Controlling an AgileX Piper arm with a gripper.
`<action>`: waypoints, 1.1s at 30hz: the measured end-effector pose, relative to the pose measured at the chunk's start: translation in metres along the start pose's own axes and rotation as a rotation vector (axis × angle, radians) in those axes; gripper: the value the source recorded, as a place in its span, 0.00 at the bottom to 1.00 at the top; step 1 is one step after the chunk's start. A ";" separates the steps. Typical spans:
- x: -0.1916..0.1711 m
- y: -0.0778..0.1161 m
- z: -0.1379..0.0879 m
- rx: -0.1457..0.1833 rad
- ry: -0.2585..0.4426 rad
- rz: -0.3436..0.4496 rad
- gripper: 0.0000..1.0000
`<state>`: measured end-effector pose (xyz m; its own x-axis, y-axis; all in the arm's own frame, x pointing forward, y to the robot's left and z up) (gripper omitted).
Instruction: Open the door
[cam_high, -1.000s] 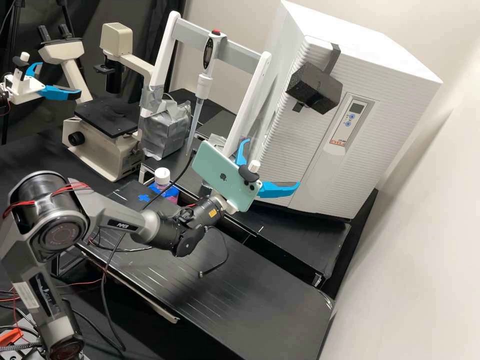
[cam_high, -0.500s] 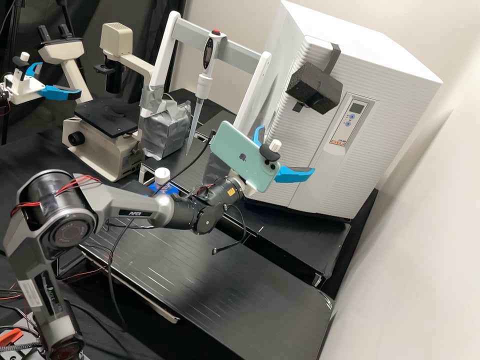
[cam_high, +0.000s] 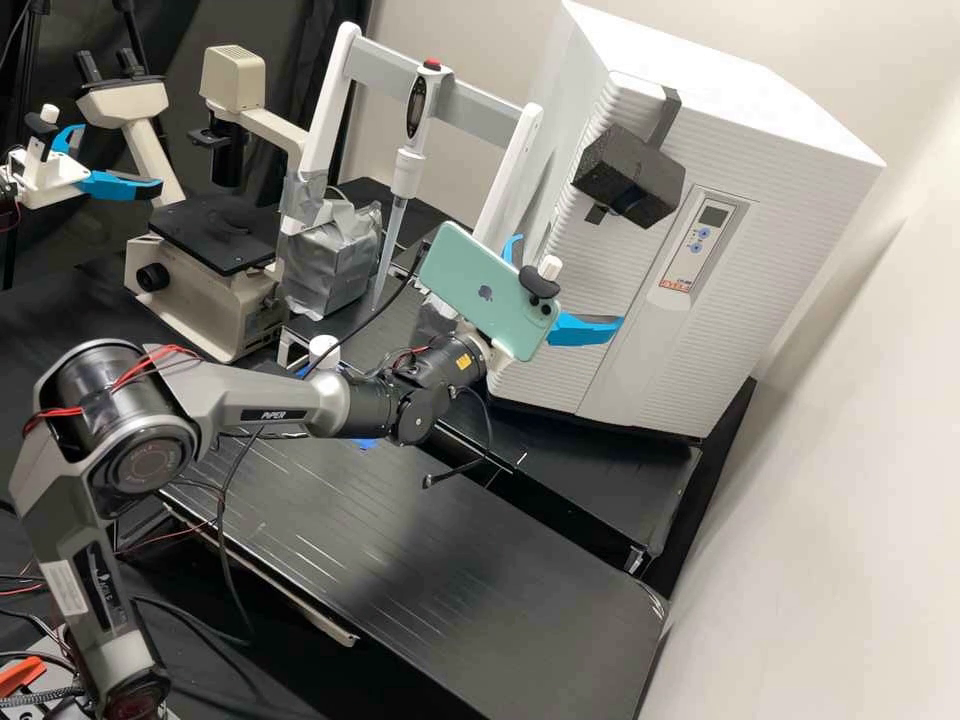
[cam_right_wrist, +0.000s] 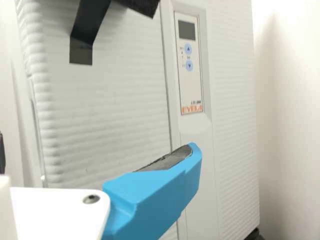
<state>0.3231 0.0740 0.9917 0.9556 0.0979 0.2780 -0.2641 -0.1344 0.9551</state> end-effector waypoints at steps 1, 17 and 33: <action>0.001 0.001 0.000 0.002 0.001 0.003 0.00; 0.007 0.002 0.002 0.002 -0.014 0.003 0.00; 0.007 0.002 0.002 0.002 -0.014 0.003 0.00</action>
<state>0.3300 0.0721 0.9954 0.9567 0.0835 0.2789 -0.2663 -0.1363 0.9542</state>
